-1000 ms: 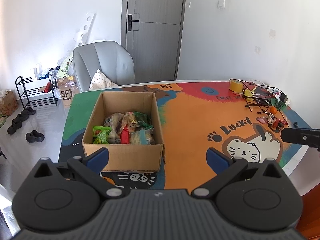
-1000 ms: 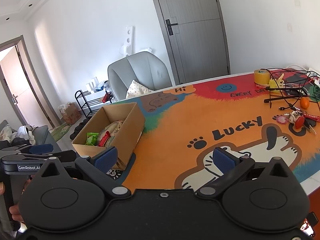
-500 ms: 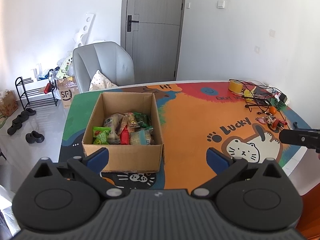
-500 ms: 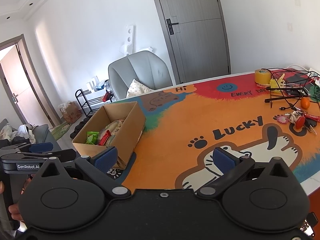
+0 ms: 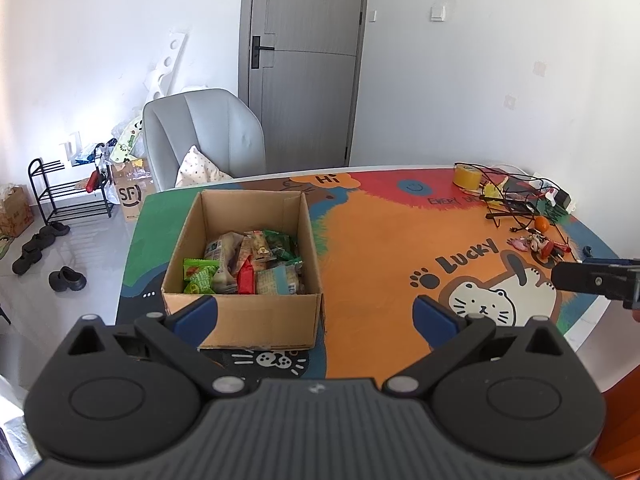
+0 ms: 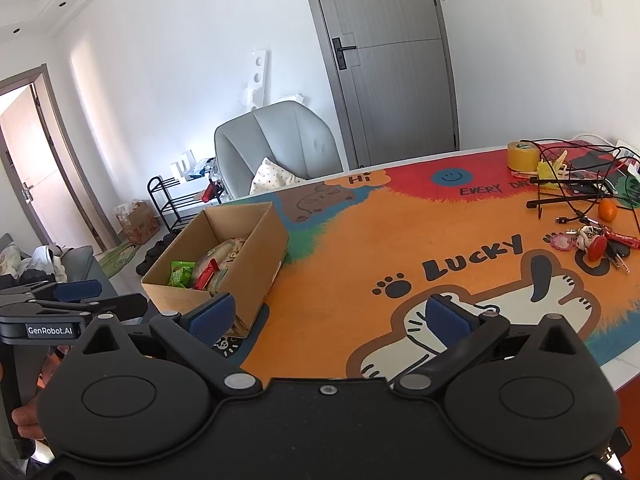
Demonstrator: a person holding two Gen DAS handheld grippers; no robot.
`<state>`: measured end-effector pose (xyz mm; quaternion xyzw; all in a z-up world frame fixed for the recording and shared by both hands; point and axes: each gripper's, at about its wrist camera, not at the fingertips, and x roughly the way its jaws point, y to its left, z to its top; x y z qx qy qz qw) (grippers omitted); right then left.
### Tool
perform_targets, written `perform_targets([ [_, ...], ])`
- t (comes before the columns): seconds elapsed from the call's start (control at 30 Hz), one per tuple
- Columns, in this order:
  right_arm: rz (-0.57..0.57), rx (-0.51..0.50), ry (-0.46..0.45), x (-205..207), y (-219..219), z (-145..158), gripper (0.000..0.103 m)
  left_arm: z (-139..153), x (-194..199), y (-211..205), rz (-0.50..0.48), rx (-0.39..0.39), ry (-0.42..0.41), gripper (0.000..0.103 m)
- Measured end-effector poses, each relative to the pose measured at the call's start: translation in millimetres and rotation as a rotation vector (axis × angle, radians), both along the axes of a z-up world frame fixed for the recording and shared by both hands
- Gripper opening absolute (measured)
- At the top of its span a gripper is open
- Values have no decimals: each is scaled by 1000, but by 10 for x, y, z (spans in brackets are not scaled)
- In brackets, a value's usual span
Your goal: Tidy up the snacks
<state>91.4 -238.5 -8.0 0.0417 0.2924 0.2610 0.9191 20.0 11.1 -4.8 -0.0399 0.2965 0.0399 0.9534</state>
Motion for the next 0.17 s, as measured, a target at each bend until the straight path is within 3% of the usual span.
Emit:
perform_targets([
  [0.17,2,0,0,2,-1,-1,103,-1,-9,-14,-3,3,-6,103],
])
